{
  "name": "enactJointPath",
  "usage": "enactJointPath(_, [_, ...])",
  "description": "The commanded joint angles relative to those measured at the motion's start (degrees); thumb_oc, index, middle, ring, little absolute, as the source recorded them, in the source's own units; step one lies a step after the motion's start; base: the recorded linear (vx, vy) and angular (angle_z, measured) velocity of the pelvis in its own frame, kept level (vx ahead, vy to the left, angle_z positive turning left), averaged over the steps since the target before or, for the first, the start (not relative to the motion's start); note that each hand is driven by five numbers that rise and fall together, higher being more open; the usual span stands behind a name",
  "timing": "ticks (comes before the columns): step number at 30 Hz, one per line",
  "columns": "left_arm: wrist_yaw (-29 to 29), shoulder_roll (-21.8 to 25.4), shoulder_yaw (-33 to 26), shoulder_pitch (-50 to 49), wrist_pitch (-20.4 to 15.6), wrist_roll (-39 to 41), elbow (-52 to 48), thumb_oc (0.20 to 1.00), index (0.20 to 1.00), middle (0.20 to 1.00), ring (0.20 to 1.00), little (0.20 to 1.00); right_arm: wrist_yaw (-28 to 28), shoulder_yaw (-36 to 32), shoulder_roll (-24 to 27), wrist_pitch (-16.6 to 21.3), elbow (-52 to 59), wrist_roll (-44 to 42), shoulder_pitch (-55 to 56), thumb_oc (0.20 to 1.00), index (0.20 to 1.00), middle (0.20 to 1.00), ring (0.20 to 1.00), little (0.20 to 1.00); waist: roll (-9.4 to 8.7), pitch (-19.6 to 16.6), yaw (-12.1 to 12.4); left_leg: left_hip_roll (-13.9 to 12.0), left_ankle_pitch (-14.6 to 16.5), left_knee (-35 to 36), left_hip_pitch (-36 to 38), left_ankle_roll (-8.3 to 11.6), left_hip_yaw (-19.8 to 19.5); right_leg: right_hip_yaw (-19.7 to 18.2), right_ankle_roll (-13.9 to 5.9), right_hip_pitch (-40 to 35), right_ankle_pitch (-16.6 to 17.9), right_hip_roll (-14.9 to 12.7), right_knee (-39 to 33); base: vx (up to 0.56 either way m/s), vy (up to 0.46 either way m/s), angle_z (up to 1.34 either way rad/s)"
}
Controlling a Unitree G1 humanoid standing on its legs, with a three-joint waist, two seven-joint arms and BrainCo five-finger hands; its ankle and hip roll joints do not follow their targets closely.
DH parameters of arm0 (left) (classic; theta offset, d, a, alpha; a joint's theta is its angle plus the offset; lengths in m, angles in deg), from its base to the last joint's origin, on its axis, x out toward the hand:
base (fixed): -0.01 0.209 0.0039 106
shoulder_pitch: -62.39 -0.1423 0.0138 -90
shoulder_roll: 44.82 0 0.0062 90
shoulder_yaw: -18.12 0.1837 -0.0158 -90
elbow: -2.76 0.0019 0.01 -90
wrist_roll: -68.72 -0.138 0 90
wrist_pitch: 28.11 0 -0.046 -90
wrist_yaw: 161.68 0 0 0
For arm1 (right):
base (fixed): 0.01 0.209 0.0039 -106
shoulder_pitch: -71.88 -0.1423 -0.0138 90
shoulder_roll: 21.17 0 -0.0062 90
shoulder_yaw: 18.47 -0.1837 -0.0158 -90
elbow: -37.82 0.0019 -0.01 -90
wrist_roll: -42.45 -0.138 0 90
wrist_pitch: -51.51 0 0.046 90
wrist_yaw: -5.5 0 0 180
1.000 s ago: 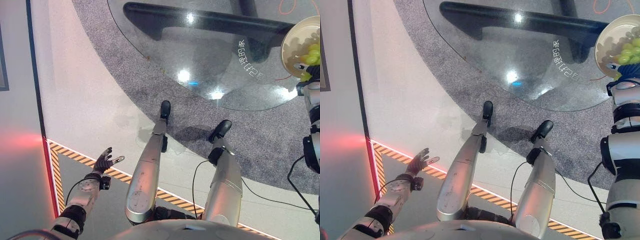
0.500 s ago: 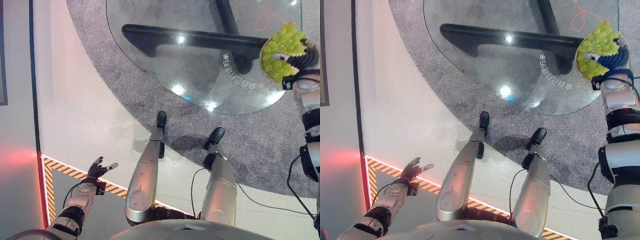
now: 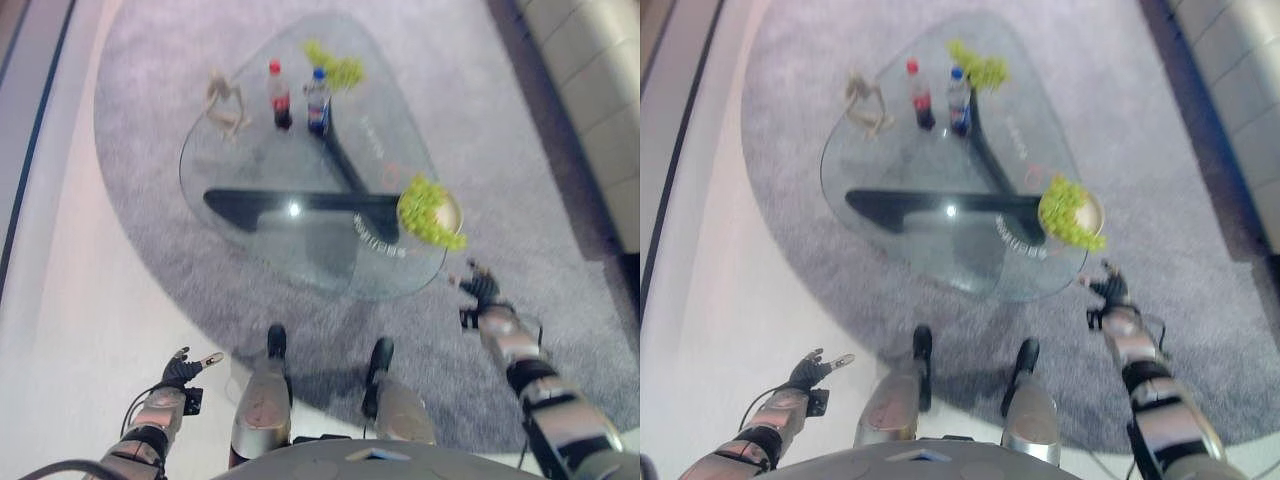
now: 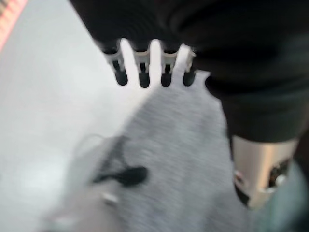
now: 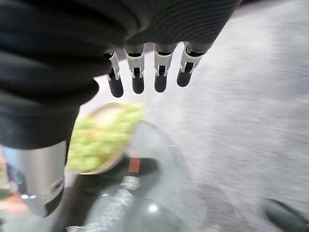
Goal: Pick up fruits into the plate
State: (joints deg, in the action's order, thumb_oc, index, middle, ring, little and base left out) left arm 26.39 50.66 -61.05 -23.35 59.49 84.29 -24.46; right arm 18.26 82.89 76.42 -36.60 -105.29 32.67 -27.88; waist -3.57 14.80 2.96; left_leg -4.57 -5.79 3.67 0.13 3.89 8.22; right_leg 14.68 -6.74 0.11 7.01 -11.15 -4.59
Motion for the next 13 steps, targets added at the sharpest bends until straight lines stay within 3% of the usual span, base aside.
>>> enactJointPath(1, [-1.8, -2.1, -0.2, 1.6, 0.7, -2.9, 5.2, 1.0, 1.0, 1.0, 1.0, 1.0, -1.4, -0.5, 1.8, 3.4, -3.0, 3.6, -1.4, 1.0, 1.0, 1.0, 1.0, 1.0, 2.65, -1.9, -0.8, -0.8, 5.4, -0.4, 0.2, 0.68, 0.4, 2.0, -1.08, -0.8, -6.8, 0.8, 5.4, 0.04, -0.009, -0.21])
enactJointPath(6, [-2.5, -3.1, 0.0, 1.2, -0.4, -7.0, 7.2, 1.0, 1.0, 1.0, 1.0, 1.0, -1.9, -1.5, -2.3, 2.7, -9.3, 4.6, 3.2, 1.0, 1.0, 1.0, 1.0, 1.0, 2.28, -6.0, -1.8, -0.9, 6.6, 0.0, 2.9, 0.39, 1.2, 1.4, -1.62, -3.1, -6.4, 0.5, 3.8, 0.04, -0.01, -0.16])
enactJointPath(9, [-3.6, -3.2, 0.7, 1.1, 1.1, -8.9, 8.2, 1.0, 1.0, 1.0, 1.0, 1.0, -3.5, -1.6, -3.4, 1.7, -13.8, 5.5, 3.6, 1.0, 1.0, 1.0, 1.0, 1.0, 2.44, -7.3, -1.8, -0.9, 7.3, 0.0, 4.1, 0.27, 1.0, 0.9, -1.66, -4.3, -6.7, 0.7, 3.3, 0.03, -0.007, -0.11])
enactJointPath(13, [-5.1, -3.5, 0.1, 0.5, 2.9, -11.6, 10.7, 1.0, 1.0, 1.0, 1.0, 1.0, -6.5, -1.0, -5.0, -2.4, -18.4, 7.6, 3.9, 1.0, 1.0, 1.0, 1.0, 1.0, 2.59, -8.8, -1.9, -0.7, 8.2, 0.1, 6.0, 0.06, 0.8, 0.5, -1.53, -6.1, -7.1, 1.1, 2.7, 0.04, 0.003, -0.05])
